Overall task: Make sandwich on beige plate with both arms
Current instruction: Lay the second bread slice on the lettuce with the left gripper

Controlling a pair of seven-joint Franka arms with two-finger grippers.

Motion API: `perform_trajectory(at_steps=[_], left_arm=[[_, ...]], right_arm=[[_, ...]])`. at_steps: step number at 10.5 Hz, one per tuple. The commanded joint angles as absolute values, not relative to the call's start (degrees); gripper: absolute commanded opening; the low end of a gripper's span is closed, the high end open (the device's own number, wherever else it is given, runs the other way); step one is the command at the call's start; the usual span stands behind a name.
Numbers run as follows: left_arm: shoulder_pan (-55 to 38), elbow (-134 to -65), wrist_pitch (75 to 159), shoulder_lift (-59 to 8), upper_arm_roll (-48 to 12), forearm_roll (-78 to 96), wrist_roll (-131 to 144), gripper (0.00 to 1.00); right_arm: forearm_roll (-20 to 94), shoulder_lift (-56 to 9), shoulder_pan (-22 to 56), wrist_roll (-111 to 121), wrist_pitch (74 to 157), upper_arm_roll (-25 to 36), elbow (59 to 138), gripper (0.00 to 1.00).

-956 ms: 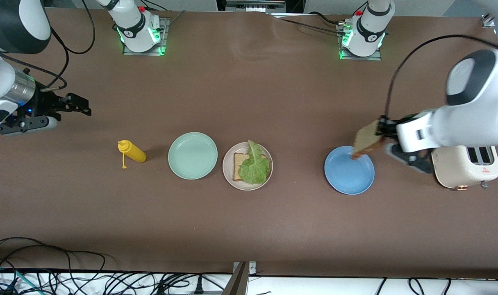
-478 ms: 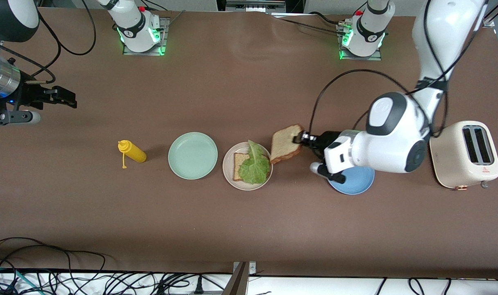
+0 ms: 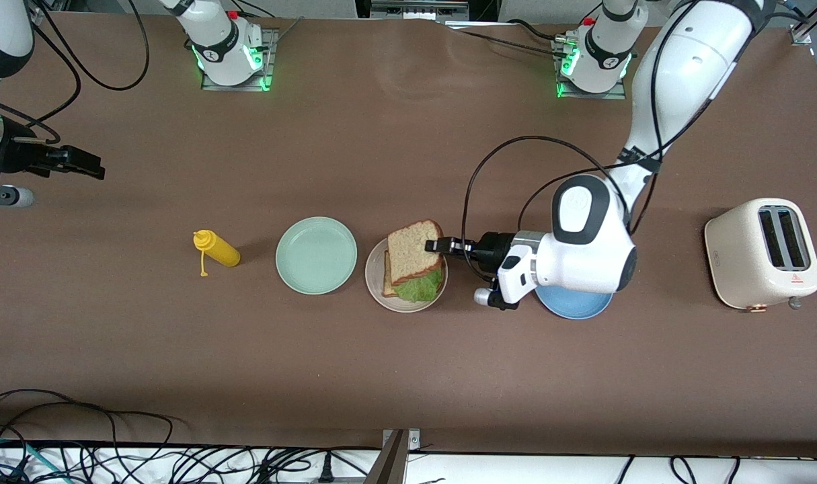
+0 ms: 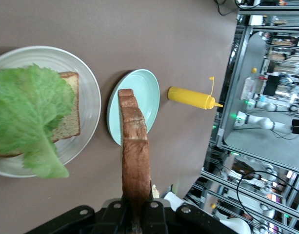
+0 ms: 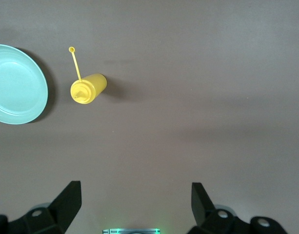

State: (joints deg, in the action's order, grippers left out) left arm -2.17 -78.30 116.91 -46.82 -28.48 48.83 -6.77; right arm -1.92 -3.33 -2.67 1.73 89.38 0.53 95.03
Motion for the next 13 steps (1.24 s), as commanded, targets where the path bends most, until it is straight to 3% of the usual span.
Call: perform_trajectory(at_steps=[1, 7, 8, 9, 13], left_arm=[[-3.07, -77.43, 117.42, -51.49, -28.21, 56.23, -19.46, 0.00], [-4.92, -78.66, 124.28, -56.69, -26.38, 55.55, -26.45, 0.00], [-6.49, -78.84, 124.28, -56.60, -24.37, 55.46, -26.46, 0.21], [-7.46, -79.45, 124.28, -56.51, -22.69, 55.46, -26.54, 0.98], [-7.30, -79.45, 124.19, -54.41, -21.53, 48.70, -24.27, 1.00]], right_arm=[[-2.20, -1.06, -2.38, 0.70, 86.23, 0.61, 94.13, 1.00], [-2.46, -1.41, -1.58, 0.79, 87.02, 0.35, 92.91, 1.00], [-2.20, -1.58, -1.67, 0.97, 86.92, 0.61, 92.81, 1.00], [-1.76, -1.67, -1.84, 1.14, 86.92, 0.79, 92.73, 1.00], [-1.67, -1.76, -1.85, 0.70, 87.36, 1.40, 92.81, 1.00]])
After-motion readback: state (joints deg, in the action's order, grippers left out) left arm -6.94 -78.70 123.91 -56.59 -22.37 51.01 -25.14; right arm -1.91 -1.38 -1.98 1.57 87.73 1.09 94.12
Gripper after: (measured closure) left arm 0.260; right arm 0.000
